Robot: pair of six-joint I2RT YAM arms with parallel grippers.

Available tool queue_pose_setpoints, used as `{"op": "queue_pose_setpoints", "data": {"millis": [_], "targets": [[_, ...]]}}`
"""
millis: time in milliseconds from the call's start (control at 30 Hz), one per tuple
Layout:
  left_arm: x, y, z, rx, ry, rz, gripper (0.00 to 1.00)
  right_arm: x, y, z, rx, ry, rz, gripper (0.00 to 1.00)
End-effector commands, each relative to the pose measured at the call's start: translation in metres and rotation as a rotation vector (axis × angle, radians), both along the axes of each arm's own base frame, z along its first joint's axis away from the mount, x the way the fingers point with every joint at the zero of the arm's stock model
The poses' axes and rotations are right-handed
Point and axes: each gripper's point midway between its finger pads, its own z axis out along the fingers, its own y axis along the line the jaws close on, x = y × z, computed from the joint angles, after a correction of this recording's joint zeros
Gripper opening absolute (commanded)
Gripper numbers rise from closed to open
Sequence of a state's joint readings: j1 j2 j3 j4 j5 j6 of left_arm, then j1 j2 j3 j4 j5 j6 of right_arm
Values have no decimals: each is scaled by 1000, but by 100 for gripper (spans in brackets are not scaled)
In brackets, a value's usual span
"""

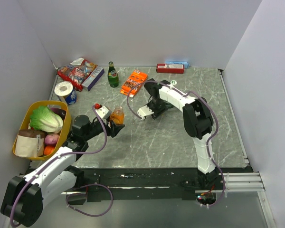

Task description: Screw on the bottle caps

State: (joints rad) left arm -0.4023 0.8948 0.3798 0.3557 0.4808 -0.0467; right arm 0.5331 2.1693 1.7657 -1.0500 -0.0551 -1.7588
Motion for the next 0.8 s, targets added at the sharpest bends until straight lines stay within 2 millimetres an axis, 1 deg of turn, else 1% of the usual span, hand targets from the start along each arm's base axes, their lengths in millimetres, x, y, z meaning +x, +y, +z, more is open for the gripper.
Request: {"op": "queue_pose_setpoints", "data": {"millis": [0,133,233,367,467,667,700,767], "targets": [[0,-4,11,-37,-38,-24,1,5,-1,2,11,16,-17,59],[1,-5,11,-36,-38,-26,1,6,-5,-6,-15,28,-26,67],[1,-5,10,-33,-33,-26,1,5,-7,-10,-32,43,-39,69],[0,-5,9,-32,-28,-29,1,7,-6,-11,-27,37,-40,68],[1,-5,9,-33,-31,-27,1,7,-8,-14,-36,39,-41,66],[0,-5,8,-32,-26,-30,1,8,-12,-16,-42,17,-53,67],[0,-5,9,-32,-28,-30,1,7,-13,-18,-47,20,-56,66],[0,-5,8,-31,-27,-29,1,5,-14,-19,-54,28,-56,60]]}}
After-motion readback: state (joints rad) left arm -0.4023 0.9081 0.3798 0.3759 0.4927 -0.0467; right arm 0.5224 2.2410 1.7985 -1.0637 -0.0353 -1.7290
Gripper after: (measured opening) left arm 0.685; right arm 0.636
